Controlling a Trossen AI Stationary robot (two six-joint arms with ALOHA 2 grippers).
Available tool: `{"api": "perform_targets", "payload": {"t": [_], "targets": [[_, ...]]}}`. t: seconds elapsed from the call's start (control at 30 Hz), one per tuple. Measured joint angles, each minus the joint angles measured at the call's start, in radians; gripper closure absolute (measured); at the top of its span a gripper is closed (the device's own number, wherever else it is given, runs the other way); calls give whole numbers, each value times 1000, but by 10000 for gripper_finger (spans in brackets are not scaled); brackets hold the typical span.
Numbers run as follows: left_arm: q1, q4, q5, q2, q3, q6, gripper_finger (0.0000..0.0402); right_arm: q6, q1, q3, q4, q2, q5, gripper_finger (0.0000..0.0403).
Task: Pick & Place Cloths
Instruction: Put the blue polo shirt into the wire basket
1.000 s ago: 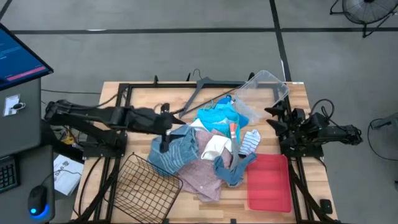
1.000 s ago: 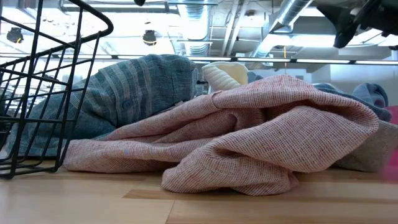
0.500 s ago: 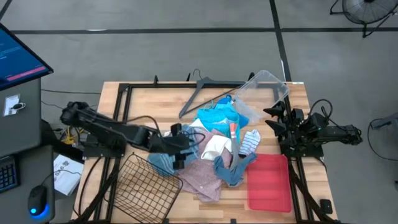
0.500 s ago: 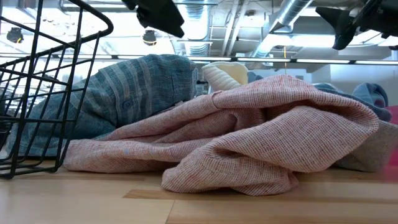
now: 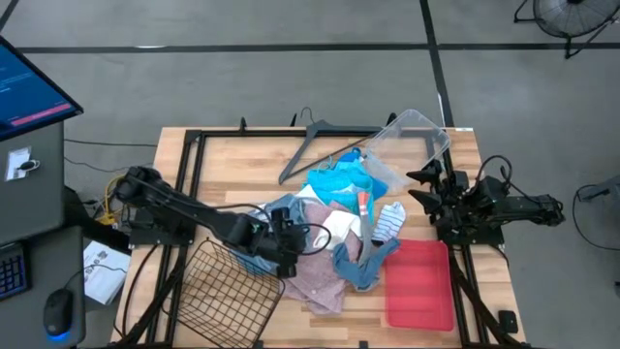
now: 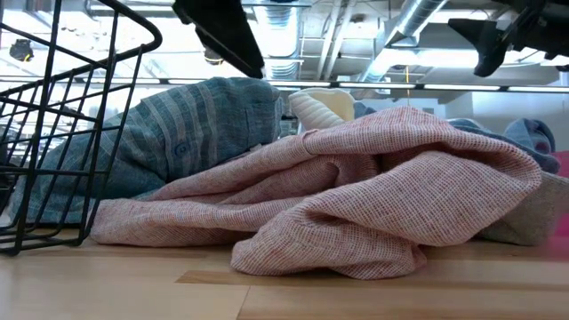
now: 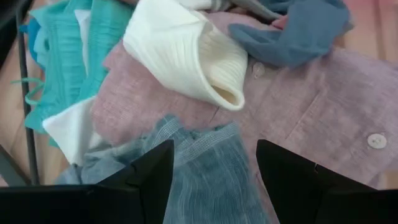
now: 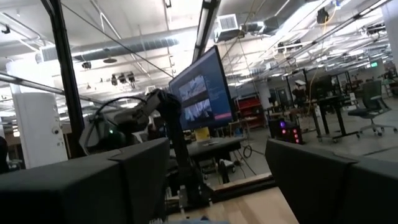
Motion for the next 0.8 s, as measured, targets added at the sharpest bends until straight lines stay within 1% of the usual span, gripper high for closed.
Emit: {"api": "perform_targets", "payload": {"t": [0.13,0.4,0.63,0.73,0.8], "targets": [[-7,-29,0,23,0,-24,187,0,0,0,-11,0,0,139],[-16,-181,-1,64,0,-105,187,0,0,0,-18,0,0,139],[-9,-213,0,74,-45,-127,188,0,0,0,-23,0,0,139],[8,-233,16,73,-71,-154,205,0,0,0,-23,0,0,139],[22,-236,37,73,-90,-160,235,0,0,0,-23,0,0,139]]}}
